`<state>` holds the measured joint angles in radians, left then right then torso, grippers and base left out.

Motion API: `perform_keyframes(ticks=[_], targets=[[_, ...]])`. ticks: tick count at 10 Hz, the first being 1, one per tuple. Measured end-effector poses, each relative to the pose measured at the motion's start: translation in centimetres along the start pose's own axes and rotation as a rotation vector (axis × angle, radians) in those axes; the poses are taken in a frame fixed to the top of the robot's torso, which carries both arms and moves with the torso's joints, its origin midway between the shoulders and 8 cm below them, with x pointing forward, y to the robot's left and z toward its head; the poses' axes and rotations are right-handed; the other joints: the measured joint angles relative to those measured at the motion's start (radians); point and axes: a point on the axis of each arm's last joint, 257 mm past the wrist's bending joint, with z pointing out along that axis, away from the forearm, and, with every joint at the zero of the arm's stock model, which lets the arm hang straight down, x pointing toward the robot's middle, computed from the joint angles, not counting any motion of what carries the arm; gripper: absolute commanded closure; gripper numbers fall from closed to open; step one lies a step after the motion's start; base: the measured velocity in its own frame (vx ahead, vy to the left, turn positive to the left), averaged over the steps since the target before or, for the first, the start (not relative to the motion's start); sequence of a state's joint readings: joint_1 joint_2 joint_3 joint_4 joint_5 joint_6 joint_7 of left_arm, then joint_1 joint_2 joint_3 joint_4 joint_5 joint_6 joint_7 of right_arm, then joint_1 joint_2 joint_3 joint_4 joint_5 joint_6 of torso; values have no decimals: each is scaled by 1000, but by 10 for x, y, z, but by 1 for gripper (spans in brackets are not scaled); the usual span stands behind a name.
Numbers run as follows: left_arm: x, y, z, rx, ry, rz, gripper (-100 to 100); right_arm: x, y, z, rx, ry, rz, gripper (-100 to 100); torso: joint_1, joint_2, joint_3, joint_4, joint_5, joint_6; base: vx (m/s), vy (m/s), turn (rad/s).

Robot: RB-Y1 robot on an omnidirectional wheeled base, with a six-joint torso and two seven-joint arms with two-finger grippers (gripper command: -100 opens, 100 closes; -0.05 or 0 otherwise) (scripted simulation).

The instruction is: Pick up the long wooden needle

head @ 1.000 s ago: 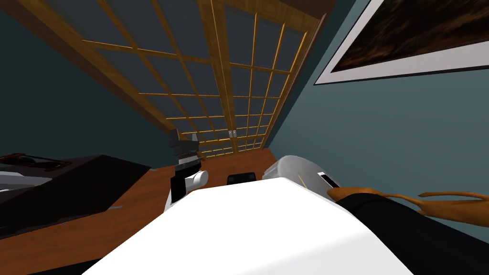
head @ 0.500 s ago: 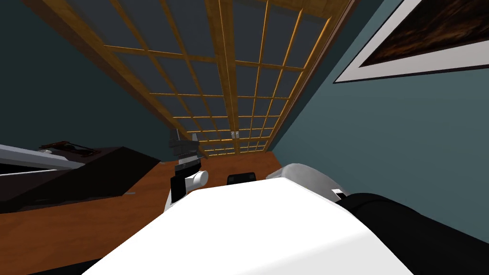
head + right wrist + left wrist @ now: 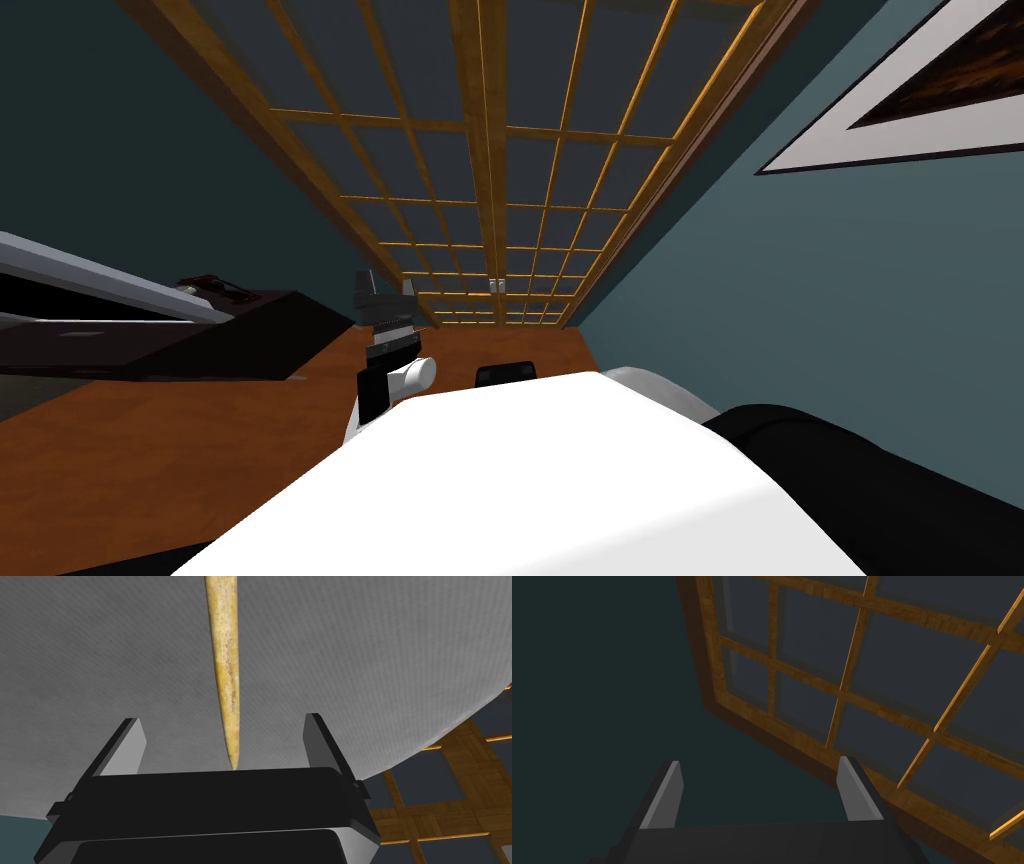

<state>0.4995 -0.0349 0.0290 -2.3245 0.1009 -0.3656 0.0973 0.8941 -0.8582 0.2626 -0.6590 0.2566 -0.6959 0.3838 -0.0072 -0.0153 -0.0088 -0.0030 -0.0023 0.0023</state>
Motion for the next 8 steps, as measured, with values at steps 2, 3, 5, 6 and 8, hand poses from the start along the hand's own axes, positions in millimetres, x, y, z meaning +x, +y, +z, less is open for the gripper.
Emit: perform_keyframes(ticks=[2,3,5,6,8], targets=[[0,0,0,0,0,0,0,0,0,0,1,1,0,-100,9,6,4,1,2,1,-15,-23,27],[0,0,0,0,0,0,0,-4,6,9,-3,-5,3,-100,9,9,5,2,2,1,-72,-54,67],[0,0,0,0,0,0,0,-4,15,25,0,-12,14,-100,7,13,7,3,2,1,-57,-36,31],[0,0,0,0,0,0,0,-3,16,25,-1,-12,13,100,9,11,7,3,2,1,-6,-5,-2],[0,0,0,0,0,0,0,-4,17,26,-5,-13,14,100,7,10,6,2,1,1,0,0,0]])
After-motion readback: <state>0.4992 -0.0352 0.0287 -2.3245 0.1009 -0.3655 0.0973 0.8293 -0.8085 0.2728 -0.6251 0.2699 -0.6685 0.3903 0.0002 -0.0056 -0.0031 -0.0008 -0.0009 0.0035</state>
